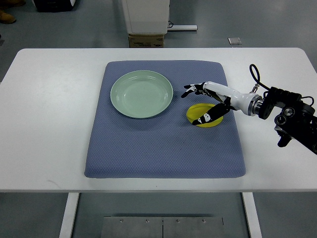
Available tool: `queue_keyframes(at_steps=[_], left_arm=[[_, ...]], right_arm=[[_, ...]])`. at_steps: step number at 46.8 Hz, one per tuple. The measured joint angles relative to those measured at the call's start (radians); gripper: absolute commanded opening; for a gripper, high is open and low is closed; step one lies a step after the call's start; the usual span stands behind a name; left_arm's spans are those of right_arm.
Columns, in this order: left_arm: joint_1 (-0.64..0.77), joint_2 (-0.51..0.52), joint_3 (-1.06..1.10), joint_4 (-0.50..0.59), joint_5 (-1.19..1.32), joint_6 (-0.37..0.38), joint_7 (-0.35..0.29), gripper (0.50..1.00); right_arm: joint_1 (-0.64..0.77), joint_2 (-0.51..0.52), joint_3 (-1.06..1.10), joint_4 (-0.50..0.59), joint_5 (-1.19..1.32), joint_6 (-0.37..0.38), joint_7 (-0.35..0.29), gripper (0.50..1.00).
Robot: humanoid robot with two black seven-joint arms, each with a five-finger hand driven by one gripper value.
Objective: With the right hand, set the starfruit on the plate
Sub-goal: 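Reach the right hand down over the yellow starfruit, then close the right hand fingers around the starfruit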
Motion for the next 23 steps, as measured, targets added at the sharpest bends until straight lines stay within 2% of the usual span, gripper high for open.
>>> queue_keyframes(at_steps=[17, 23], left_arm=[[0.0, 0.0, 0.0, 0.0, 0.0, 0.0, 0.0, 1.0], [0.0, 0.0, 0.0, 0.0, 0.0, 0.0, 0.0, 1.0]], right_arm=[[-0.019, 0.002, -0.022, -0.045, -0.016, -0.011, 0.003, 0.929], [-0.024, 0.006, -0.023, -0.077, -0.017, -0.016, 0.003, 0.893]])
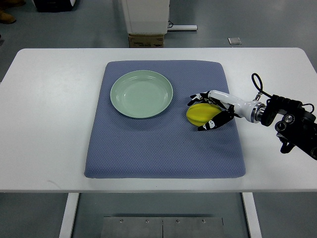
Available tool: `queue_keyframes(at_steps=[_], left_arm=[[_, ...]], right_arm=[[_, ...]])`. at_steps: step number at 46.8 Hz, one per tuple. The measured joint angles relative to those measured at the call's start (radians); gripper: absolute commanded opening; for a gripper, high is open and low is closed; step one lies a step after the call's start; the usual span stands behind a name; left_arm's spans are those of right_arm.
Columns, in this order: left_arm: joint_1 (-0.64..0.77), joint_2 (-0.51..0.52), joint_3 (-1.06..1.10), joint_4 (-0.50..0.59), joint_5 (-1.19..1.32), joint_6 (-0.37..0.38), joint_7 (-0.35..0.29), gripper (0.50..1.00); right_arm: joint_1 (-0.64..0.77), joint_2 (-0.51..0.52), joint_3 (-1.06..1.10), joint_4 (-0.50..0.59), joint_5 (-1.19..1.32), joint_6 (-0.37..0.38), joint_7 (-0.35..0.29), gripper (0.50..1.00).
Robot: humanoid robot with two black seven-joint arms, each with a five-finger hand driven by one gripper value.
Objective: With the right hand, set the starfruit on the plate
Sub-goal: 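Close the right hand fingers around the starfruit, then lift the starfruit with the right hand toward the green plate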
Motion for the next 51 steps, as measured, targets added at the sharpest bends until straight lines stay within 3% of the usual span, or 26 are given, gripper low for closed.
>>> queue_keyframes(at_steps=[8, 10, 14, 15, 39, 51], left_arm=[[0.0, 0.0, 0.0, 0.0, 0.0, 0.0, 0.0, 1.0], [0.0, 0.0, 0.0, 0.0, 0.0, 0.0, 0.0, 1.0], [0.0, 0.0, 0.0, 0.0, 0.0, 0.0, 0.0, 1.0], [0.0, 0.0, 0.0, 0.0, 0.0, 0.0, 0.0, 1.0], [0.0, 0.0, 0.0, 0.0, 0.0, 0.0, 0.0, 1.0], [0.0, 0.0, 0.0, 0.0, 0.0, 0.0, 0.0, 1.0]], right_arm=[[-0.006, 0.002, 0.0, -0.013, 0.001, -0.01, 0.013, 0.795], [-0.006, 0.001, 0.0, -0.013, 0.001, -0.01, 0.013, 0.722], [-0.006, 0.0, 0.0, -0.013, 0.001, -0.01, 0.014, 0.511], [-0.006, 0.0, 0.001, -0.013, 0.001, -0.01, 0.014, 0.5], [0.048, -0.002, 0.037, -0.011, 0.032, -0.039, 0.003, 0.5], [0.106, 0.009, 0.037, -0.013, 0.065, -0.062, -0.037, 0.5]])
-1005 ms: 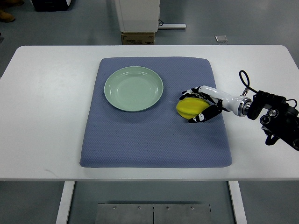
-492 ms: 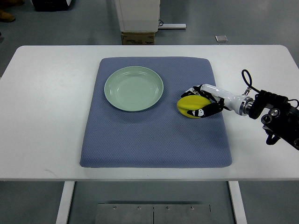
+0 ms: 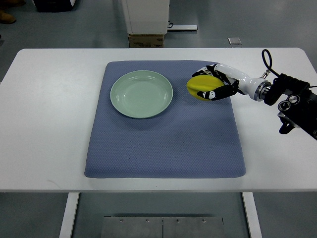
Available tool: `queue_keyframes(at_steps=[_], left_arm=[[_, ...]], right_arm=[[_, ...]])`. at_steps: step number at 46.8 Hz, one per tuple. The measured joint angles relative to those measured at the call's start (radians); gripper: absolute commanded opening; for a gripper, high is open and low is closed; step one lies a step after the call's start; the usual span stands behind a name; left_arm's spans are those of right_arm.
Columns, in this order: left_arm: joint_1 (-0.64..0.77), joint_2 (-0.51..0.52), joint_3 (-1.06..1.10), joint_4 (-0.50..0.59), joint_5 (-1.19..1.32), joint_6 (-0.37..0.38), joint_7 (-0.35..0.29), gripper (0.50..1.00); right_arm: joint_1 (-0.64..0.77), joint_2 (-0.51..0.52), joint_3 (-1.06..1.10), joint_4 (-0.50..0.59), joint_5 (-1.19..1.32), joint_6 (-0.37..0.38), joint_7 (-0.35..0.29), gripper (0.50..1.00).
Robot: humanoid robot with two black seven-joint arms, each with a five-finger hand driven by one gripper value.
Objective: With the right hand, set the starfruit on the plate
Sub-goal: 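Lift the starfruit with the right hand toward the green plate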
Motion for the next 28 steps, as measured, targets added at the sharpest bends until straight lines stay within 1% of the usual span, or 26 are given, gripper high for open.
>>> queue_keyframes(at_steps=[9, 15, 23, 28], left_arm=[[-0.001, 0.0, 0.0, 0.0, 0.0, 0.0, 0.0, 1.0], [0.0, 0.0, 0.0, 0.0, 0.0, 0.0, 0.0, 1.0], [0.0, 0.0, 0.0, 0.0, 0.0, 0.0, 0.0, 1.0], [0.0, 0.0, 0.0, 0.0, 0.0, 0.0, 0.0, 1.0]], right_arm=[[0.039, 0.065, -0.001, -0.003, 0.006, -0.005, -0.045, 0.5], [0.062, 0.122, -0.01, -0.013, 0.006, -0.026, -0.073, 0.5], [0.114, 0.23, -0.014, -0.061, 0.005, -0.03, -0.112, 0.5], [0.148, 0.295, -0.026, -0.098, 0.005, -0.033, -0.124, 0.5]])
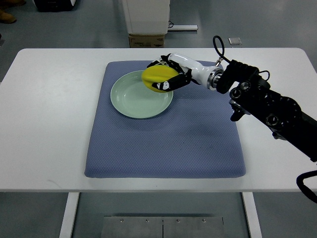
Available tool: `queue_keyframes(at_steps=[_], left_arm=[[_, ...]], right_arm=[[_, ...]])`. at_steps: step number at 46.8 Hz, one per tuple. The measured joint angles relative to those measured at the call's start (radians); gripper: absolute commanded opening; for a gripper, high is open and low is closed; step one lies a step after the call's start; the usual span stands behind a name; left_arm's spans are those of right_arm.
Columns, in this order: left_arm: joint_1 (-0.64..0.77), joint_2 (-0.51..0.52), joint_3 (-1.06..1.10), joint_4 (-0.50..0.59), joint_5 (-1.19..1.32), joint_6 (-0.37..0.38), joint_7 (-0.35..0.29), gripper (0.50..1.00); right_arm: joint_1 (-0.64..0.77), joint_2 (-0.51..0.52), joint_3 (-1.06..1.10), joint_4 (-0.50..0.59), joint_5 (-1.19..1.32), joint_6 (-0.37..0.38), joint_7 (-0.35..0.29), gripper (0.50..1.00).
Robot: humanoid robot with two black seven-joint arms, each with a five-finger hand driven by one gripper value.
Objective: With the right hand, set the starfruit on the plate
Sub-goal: 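Lift the starfruit with the right hand toward the green plate, then lower the starfruit onto the plate and open the right hand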
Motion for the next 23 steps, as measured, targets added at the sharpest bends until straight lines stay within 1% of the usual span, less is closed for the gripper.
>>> queue_keyframes(at_steps=[6, 18, 23], left_arm=[[0.0, 0.0, 0.0, 0.0, 0.0, 0.0, 0.0, 1.0], [0.0, 0.0, 0.0, 0.0, 0.0, 0.0, 0.0, 1.0], [0.0, 0.0, 0.0, 0.0, 0.0, 0.0, 0.0, 1.0]], right_arm=[[0.03, 0.042, -0.038, -0.035, 0.0, -0.029, -0.003, 0.5], [0.06, 0.043, -0.068, -0.075, -0.002, -0.043, -0.034, 0.5], [0.064, 0.043, -0.115, -0.078, -0.003, -0.069, -0.042, 0.5]])
